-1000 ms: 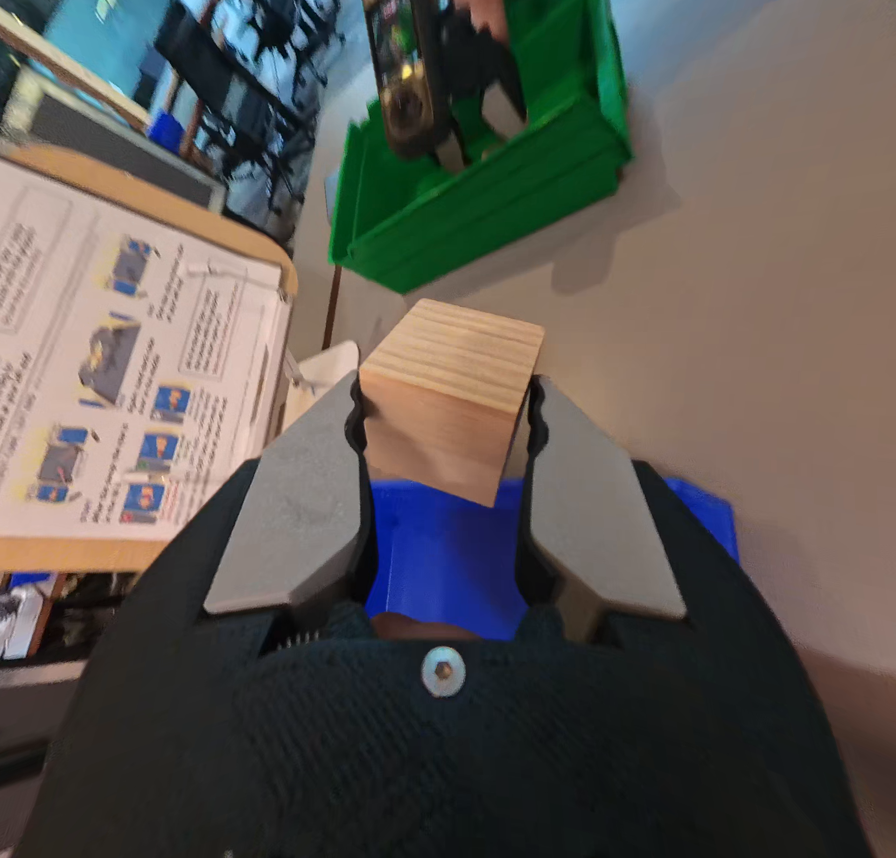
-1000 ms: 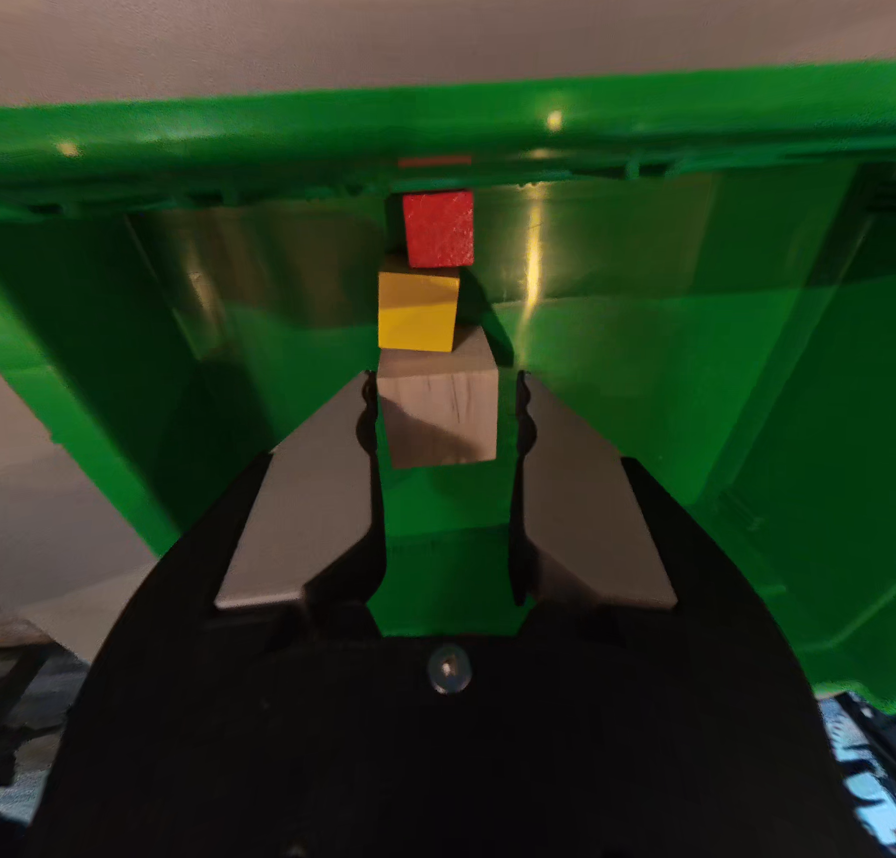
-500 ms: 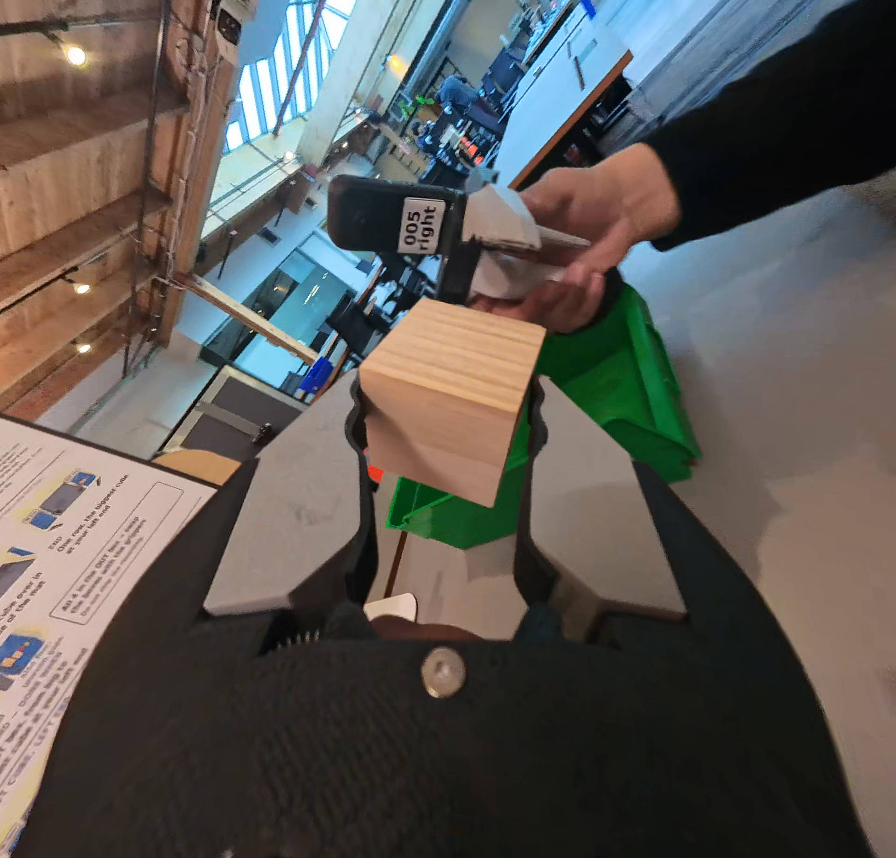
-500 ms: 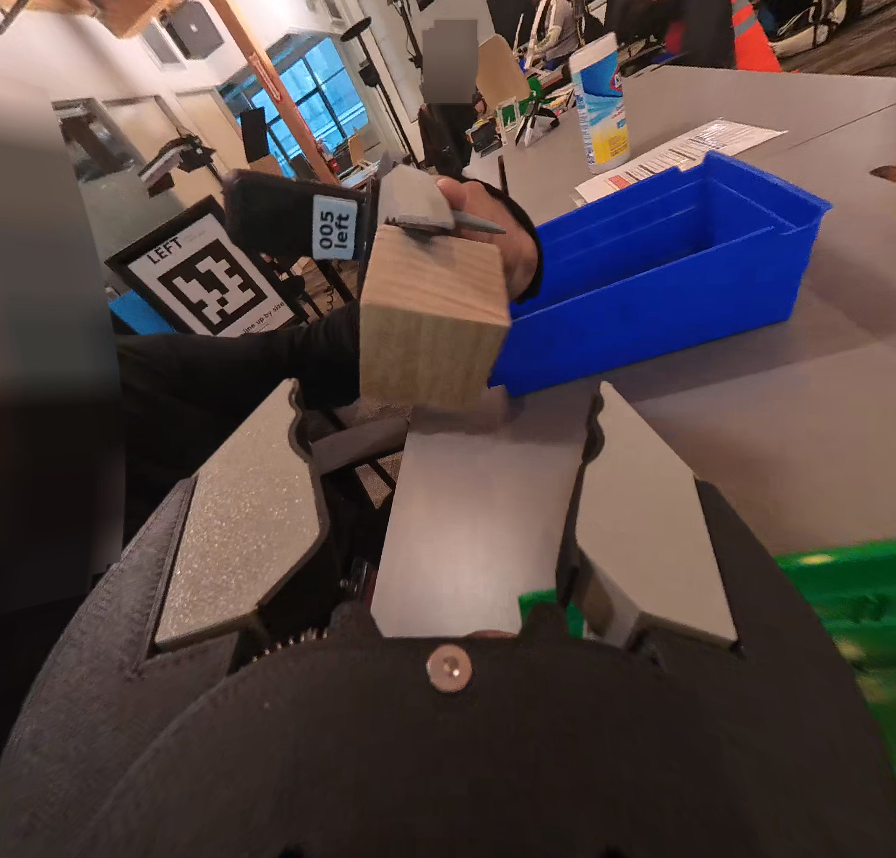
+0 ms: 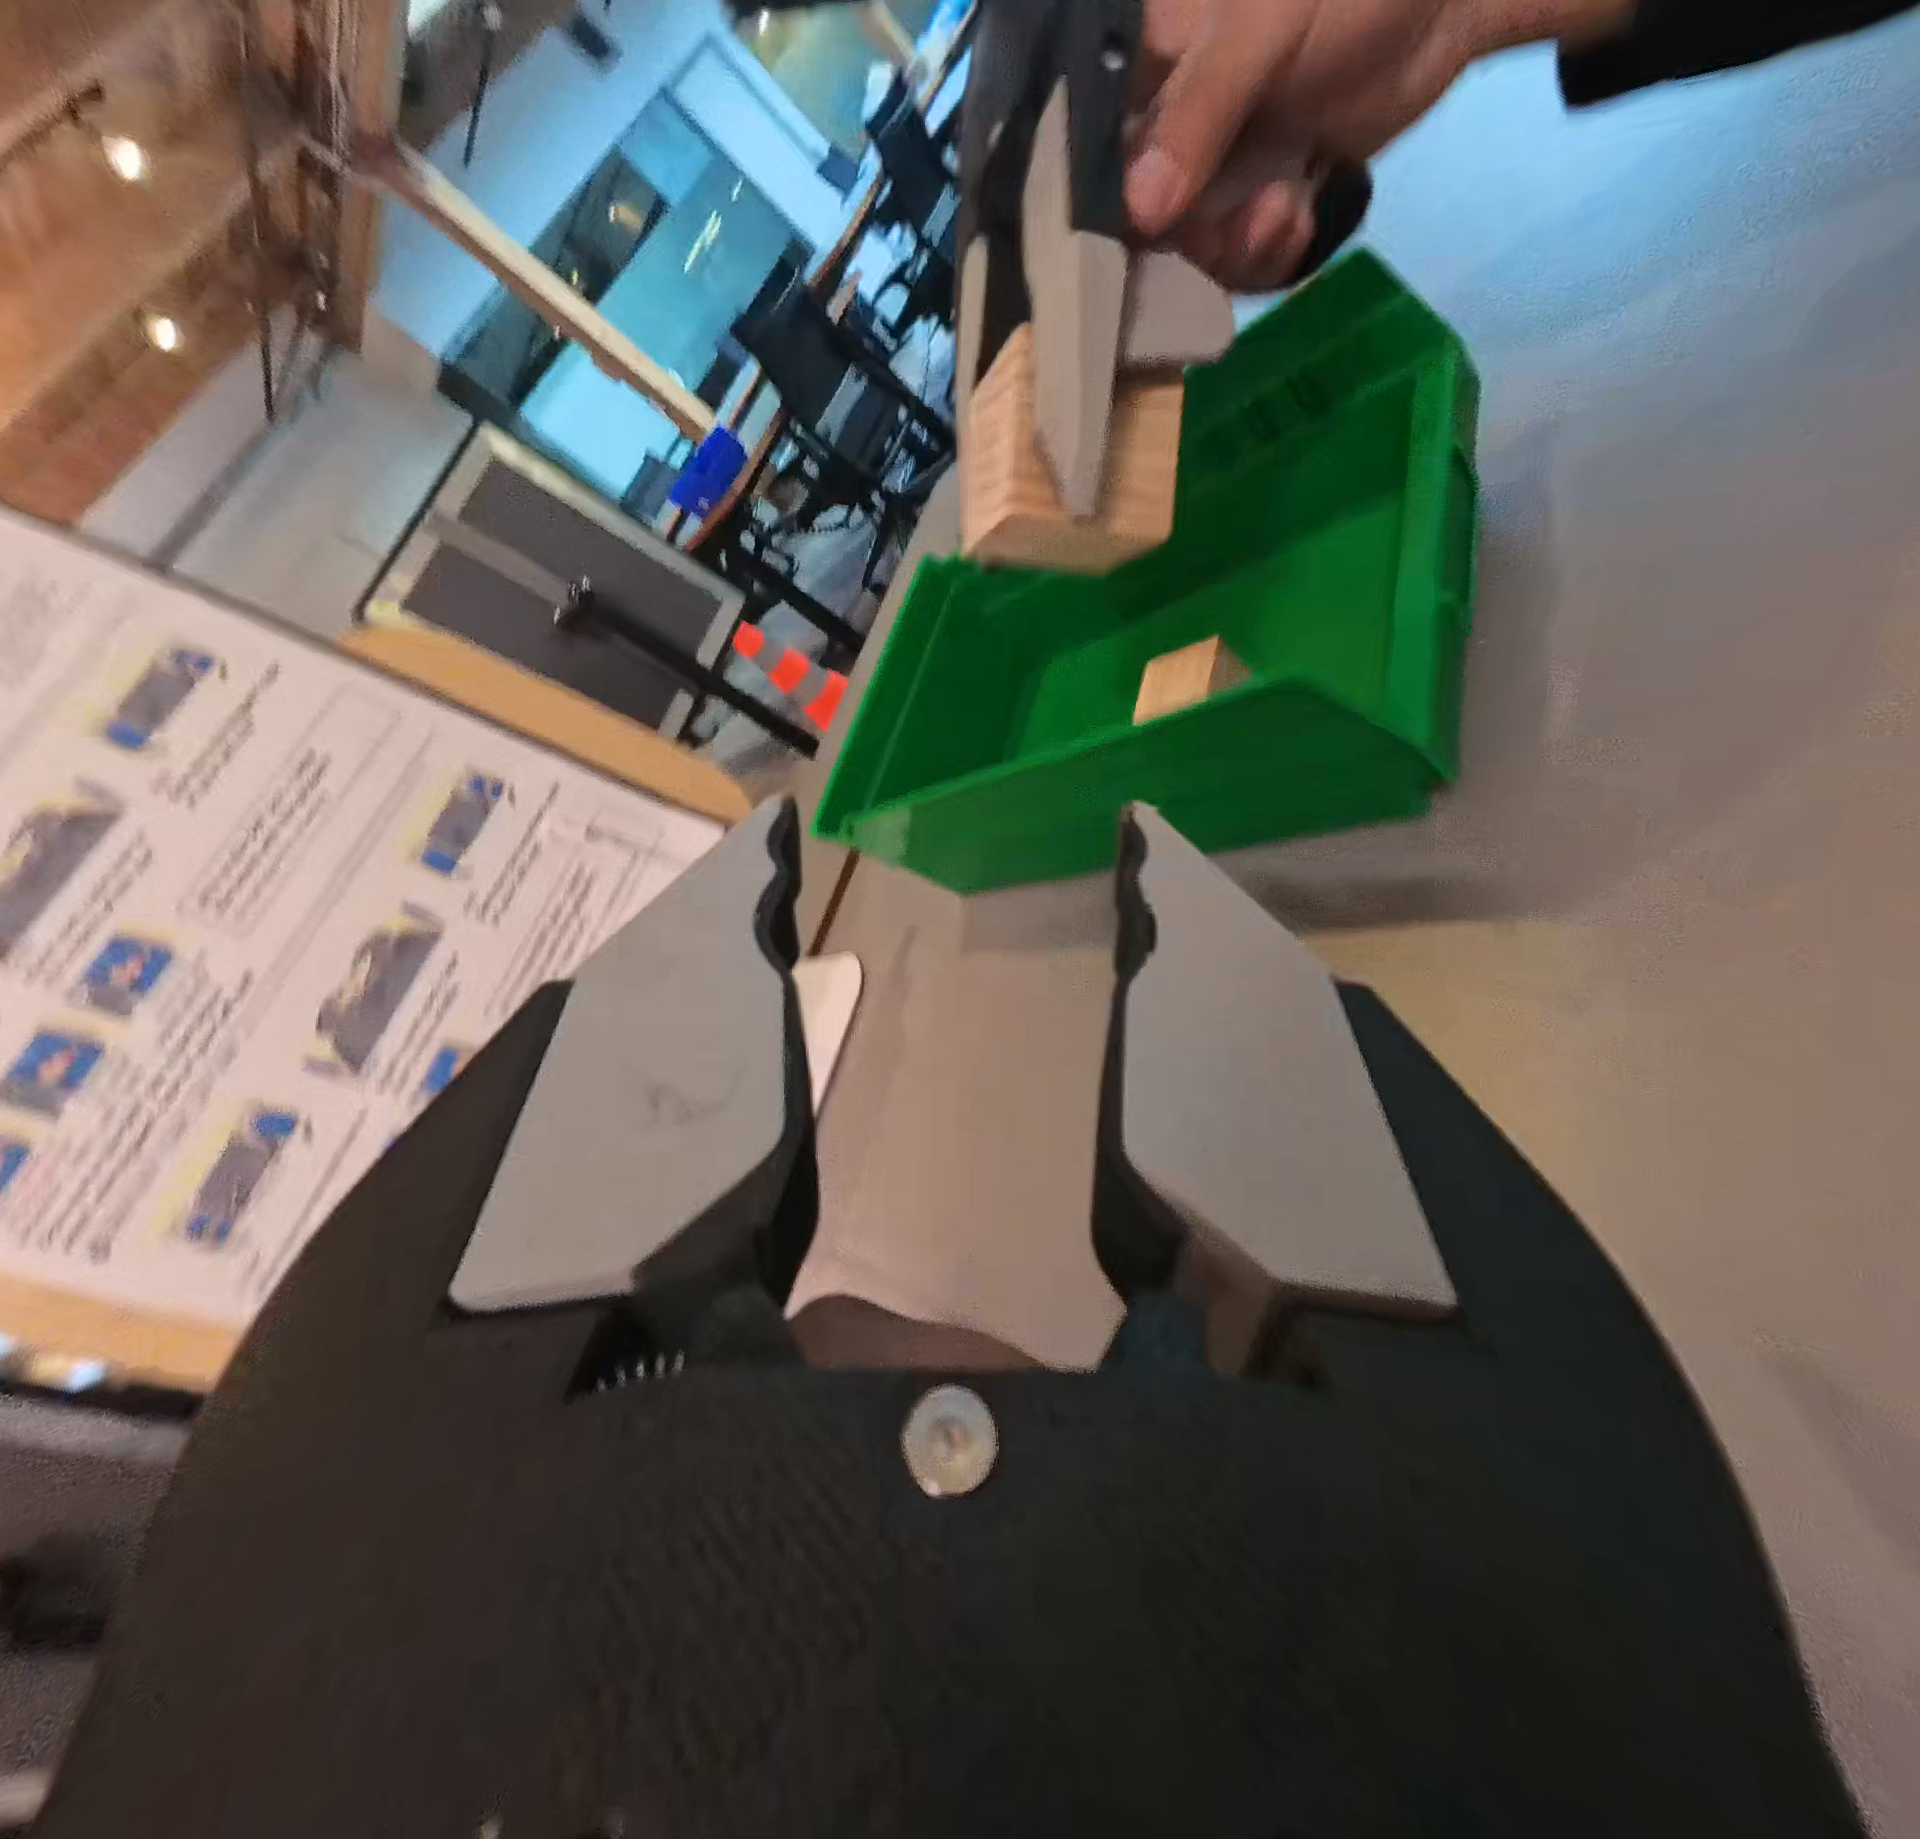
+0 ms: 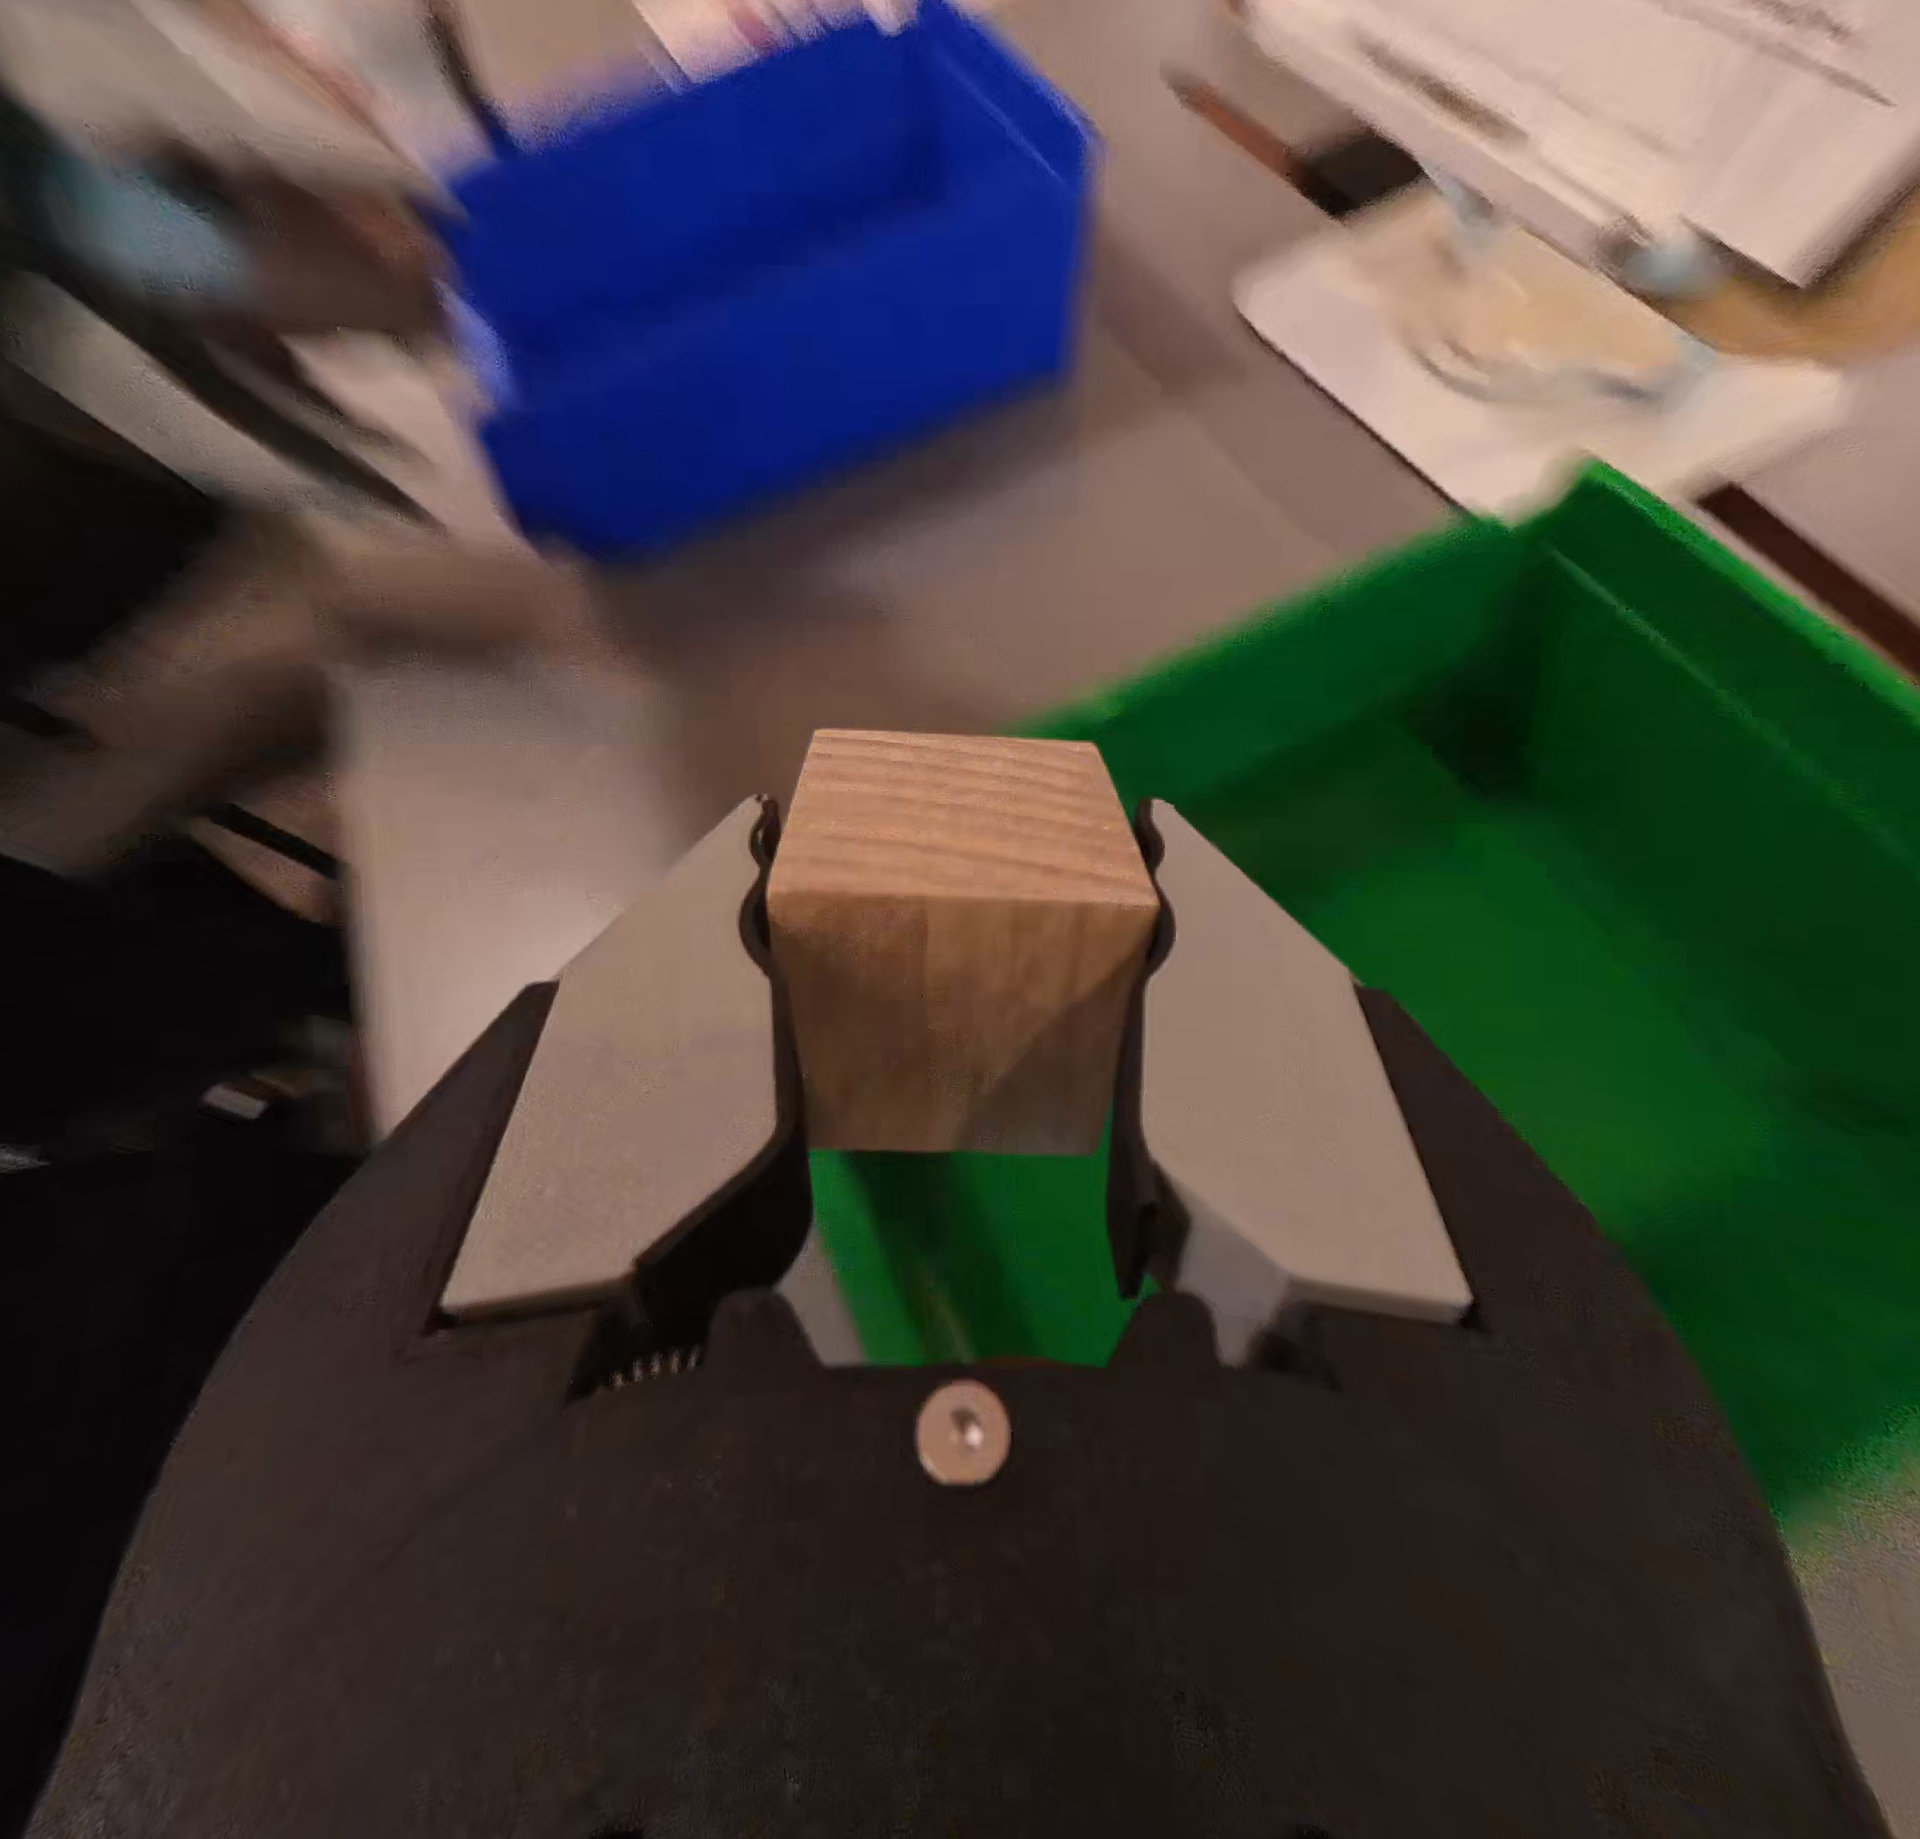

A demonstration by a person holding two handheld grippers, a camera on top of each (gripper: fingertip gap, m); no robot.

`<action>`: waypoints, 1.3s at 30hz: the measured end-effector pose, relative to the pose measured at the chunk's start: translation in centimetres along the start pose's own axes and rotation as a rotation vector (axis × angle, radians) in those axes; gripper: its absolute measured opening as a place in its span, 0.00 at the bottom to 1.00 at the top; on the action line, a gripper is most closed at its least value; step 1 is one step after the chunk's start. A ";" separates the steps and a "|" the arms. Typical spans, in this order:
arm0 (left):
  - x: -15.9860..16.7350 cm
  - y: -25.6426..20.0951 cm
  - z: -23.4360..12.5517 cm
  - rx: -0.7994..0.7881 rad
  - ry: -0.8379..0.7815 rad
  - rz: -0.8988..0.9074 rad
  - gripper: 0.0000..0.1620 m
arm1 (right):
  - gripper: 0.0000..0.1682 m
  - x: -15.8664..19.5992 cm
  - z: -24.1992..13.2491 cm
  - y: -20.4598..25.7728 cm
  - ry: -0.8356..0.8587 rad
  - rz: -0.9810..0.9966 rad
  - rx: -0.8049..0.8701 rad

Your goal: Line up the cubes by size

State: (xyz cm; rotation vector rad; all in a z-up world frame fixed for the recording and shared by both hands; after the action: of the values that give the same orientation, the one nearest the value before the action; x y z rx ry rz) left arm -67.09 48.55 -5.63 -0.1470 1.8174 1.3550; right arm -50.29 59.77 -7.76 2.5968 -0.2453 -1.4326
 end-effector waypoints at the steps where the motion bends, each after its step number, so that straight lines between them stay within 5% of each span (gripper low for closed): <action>1: 0.9 0.2 -1.3 -0.013 0.020 -0.009 0.37 | 0.39 1.5 -0.7 -1.5 0.125 -0.039 0.094; 5: 5.4 0.0 -6.3 0.035 0.170 -0.032 0.40 | 0.39 6.5 -2.0 -4.8 0.538 -0.128 0.196; 11: 9.9 0.3 -11.0 0.064 0.367 -0.021 0.44 | 0.40 10.7 0.5 -7.2 0.922 -0.283 0.145; 20: 13.7 -2.6 -12.3 0.107 0.568 -0.058 0.45 | 0.45 9.8 1.6 -7.3 0.876 -0.281 0.175; 26: 14.0 -3.0 -12.9 0.064 0.598 -0.125 0.44 | 0.47 6.8 0.1 0.6 0.589 -0.275 0.176; 30: 16.0 -2.9 -13.0 0.076 0.689 -0.069 0.44 | 0.45 9.6 1.4 4.4 0.641 -0.306 0.156; 34: 18.3 -4.1 -11.7 0.164 0.778 -0.029 0.44 | 0.34 12.6 3.9 3.0 0.767 -0.249 0.238; 36: 18.3 -4.9 -10.8 0.238 0.764 -0.041 0.28 | 0.19 13.7 5.2 2.7 0.818 -0.236 0.229; 39: 17.9 -5.3 -9.3 0.268 0.763 0.074 0.17 | 0.15 12.6 7.1 3.3 0.792 -0.358 0.232</action>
State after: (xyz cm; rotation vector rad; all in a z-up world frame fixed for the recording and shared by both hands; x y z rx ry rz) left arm -80.77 45.24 -21.05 -0.5112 2.6374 1.1665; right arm -49.87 53.34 -21.08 3.2674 0.1793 -0.3441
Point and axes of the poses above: each gripper's, where its closed fingertips meet, z out along the fingers, x out of its underside, y = z × x across the jaws, the point moved 4 cm from there along -z, back along the fingers, and after that the axes turned 10 degrees about -x, right-handed, at the moved point
